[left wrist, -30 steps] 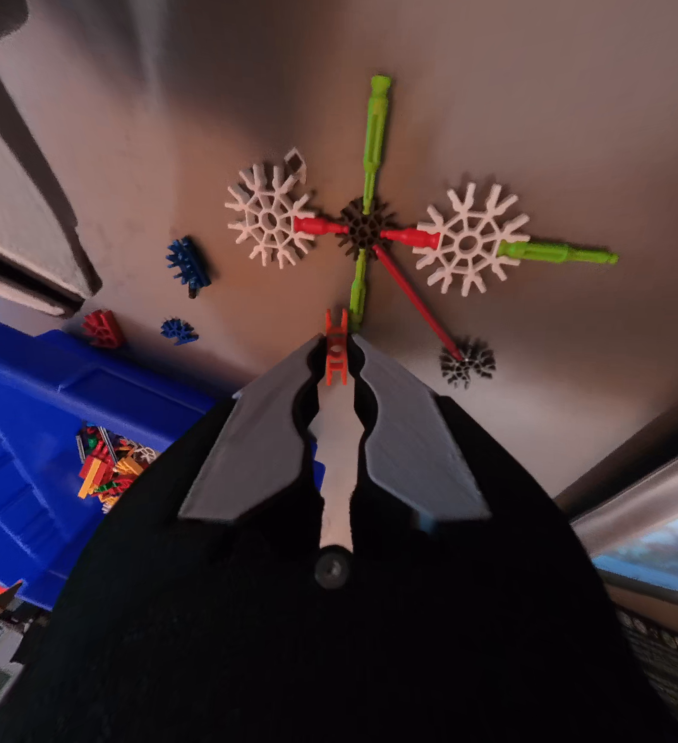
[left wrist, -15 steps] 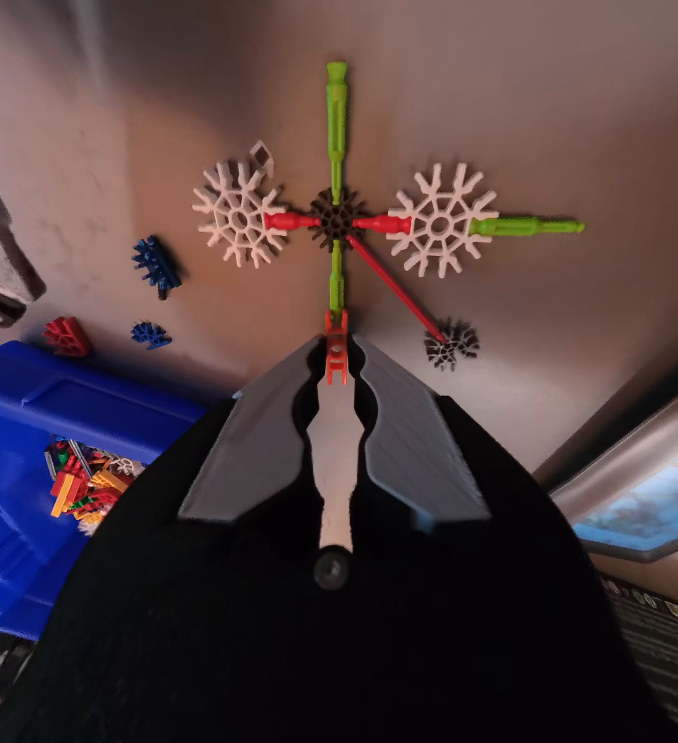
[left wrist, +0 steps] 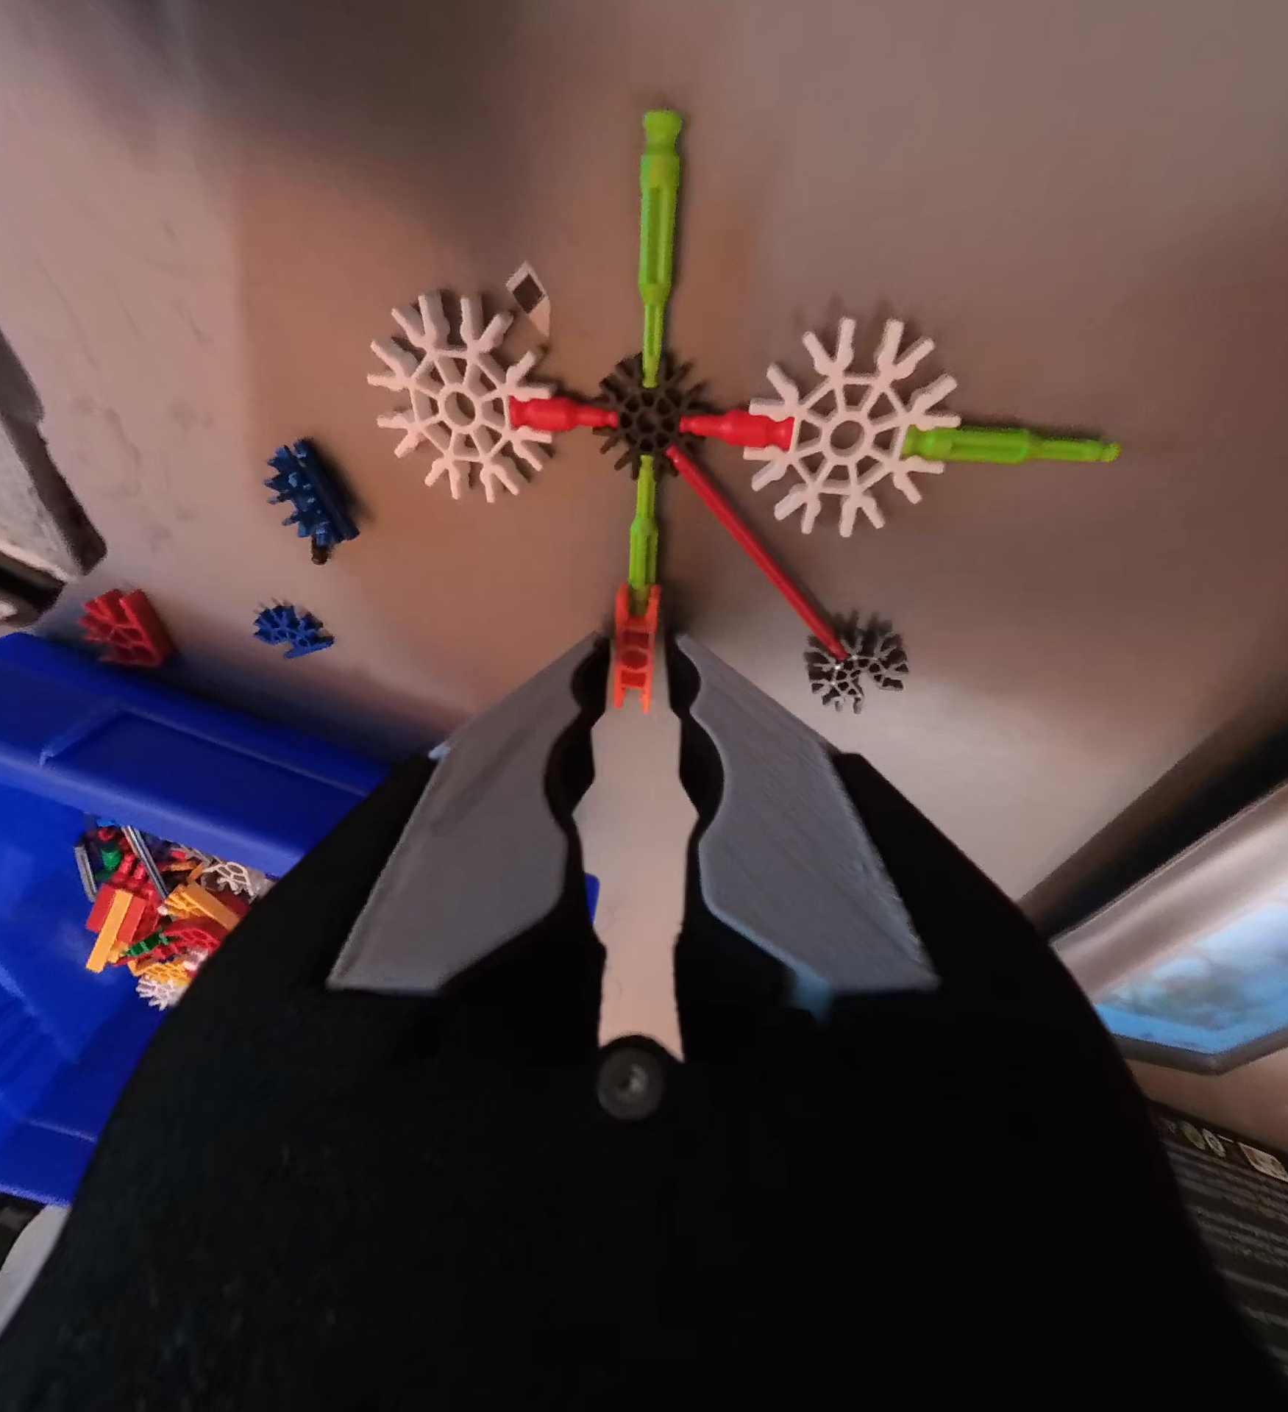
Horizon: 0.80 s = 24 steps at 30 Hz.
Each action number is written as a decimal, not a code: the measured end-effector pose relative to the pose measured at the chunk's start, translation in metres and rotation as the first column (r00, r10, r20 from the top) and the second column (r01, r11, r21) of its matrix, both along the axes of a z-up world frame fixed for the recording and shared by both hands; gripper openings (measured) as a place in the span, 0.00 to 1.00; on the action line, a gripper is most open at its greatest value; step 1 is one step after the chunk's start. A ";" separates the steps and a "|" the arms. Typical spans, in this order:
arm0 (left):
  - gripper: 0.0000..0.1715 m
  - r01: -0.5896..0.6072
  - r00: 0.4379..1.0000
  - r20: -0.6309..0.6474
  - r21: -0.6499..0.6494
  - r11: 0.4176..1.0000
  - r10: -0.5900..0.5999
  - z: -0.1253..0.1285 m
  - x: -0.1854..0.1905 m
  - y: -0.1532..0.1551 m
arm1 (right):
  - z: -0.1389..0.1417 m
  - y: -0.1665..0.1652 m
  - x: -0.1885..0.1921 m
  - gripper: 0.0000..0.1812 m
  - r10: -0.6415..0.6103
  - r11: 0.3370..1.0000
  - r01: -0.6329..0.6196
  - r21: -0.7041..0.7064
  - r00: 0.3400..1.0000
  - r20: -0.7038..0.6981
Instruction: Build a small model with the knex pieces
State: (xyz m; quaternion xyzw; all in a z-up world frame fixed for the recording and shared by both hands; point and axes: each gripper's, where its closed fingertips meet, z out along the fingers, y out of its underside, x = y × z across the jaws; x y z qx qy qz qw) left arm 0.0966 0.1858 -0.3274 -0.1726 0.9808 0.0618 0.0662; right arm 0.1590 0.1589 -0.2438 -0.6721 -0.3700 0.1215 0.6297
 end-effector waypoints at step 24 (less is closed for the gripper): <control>0.00 -0.656 0.436 0.467 -0.421 0.627 0.769 0.035 0.000 -0.023 | -0.053 0.017 -0.054 0.00 0.276 0.836 -0.179 -0.518 0.954 0.116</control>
